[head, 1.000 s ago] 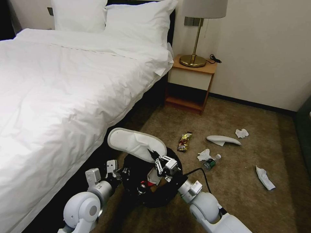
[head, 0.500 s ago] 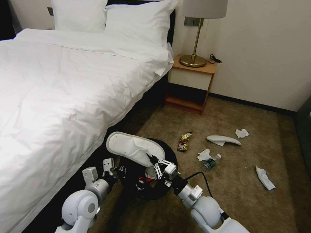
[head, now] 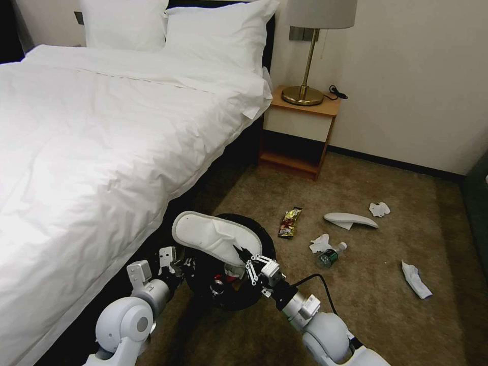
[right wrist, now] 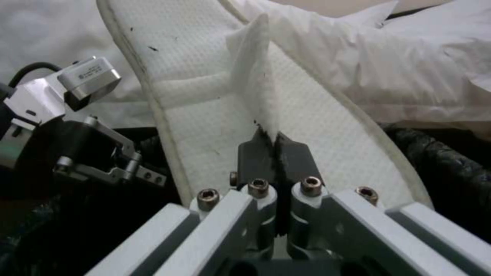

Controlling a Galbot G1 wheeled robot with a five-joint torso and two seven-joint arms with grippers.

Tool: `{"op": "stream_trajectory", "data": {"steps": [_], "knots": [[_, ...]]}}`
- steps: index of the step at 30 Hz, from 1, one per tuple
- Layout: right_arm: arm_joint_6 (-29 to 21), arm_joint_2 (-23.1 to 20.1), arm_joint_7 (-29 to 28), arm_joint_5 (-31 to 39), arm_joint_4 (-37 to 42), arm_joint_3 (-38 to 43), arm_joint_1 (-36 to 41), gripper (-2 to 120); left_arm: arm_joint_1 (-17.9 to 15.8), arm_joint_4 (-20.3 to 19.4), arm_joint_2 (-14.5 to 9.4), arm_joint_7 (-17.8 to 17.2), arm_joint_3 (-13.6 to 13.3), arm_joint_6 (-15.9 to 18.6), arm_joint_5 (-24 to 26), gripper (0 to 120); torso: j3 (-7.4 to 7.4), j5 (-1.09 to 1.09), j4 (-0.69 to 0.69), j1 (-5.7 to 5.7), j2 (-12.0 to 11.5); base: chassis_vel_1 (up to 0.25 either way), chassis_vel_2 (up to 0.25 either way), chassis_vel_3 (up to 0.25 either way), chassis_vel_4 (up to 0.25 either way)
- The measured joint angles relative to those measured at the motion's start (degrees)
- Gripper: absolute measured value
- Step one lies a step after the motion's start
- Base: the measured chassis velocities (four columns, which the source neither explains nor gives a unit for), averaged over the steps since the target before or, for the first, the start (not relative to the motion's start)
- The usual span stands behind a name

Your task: Pick up the trash bin, then pick up the garbage on the floor and place it into the trash bin.

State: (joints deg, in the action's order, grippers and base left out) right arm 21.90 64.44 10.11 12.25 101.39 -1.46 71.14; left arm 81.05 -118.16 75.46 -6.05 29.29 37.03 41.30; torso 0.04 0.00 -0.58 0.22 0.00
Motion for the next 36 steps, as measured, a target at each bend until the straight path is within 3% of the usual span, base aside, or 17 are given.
{"op": "stream_trajectory", "data": {"steps": [19,36], "knots": [[0.9,1.3,0.5,-1.4,-2.3,-0.6,0.4,2,0.6,-1.2,0.5,-0.1,0.0,-0.1,0.2,2,0.00,0.00,0.00,0.00,0.0,0.000,0.000,0.000,0.000],[0.6,-1.0,1.0,-1.9,-1.6,-0.4,0.9,64,1.5,-1.7,1.4,-0.7,0.0,0.3,0.4,2,0.00,0.00,0.00,0.01,0.0,0.000,0.000,0.000,0.000]]}}
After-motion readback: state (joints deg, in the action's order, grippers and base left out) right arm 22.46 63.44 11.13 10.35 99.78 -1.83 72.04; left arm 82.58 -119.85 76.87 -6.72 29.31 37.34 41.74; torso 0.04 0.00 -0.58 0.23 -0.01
